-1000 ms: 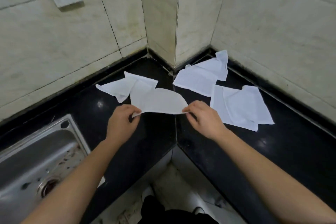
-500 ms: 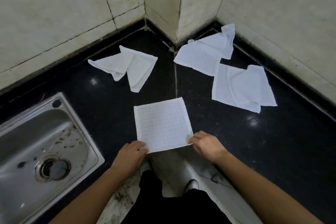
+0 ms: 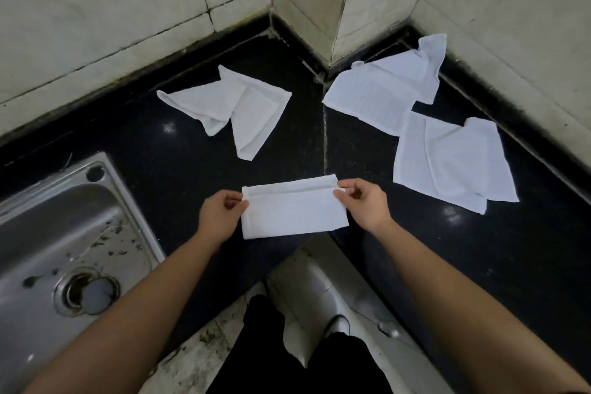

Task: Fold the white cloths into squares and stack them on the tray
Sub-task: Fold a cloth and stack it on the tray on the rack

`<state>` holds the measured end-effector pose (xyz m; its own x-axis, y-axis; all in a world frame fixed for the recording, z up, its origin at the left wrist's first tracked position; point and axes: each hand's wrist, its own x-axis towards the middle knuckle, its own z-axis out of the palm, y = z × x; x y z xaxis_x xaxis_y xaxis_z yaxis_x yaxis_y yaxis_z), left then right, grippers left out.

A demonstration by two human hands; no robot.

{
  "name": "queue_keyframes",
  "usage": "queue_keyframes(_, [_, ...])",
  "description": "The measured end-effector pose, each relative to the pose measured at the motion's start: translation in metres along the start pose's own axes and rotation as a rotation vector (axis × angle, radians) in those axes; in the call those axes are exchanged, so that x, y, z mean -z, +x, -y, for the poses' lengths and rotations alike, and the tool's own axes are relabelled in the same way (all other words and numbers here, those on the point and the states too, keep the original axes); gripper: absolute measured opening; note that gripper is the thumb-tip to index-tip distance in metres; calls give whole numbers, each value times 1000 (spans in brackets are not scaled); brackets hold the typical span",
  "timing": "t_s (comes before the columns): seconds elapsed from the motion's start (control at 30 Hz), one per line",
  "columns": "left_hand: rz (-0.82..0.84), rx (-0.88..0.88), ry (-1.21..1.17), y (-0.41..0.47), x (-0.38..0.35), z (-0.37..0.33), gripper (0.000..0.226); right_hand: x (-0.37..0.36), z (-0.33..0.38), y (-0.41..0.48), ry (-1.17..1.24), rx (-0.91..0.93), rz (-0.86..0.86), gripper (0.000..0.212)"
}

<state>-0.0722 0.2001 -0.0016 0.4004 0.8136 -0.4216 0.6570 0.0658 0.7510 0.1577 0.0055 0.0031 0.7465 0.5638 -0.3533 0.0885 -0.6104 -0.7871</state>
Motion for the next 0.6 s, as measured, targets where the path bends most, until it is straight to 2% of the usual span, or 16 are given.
queue_keyframes(0.17, [-68, 32, -32, 25, -8, 1, 8, -18, 1, 29, -13, -45, -17, 11])
queue_keyframes(0.43, [-67, -15, 67, 37, -12, 3, 15, -27, -3, 44, -30, -64, -88, 7])
queue_keyframes(0.6, [-86, -50, 114, 30, -13, 5, 14, -31, -5, 41, -32, -57, -139, 27])
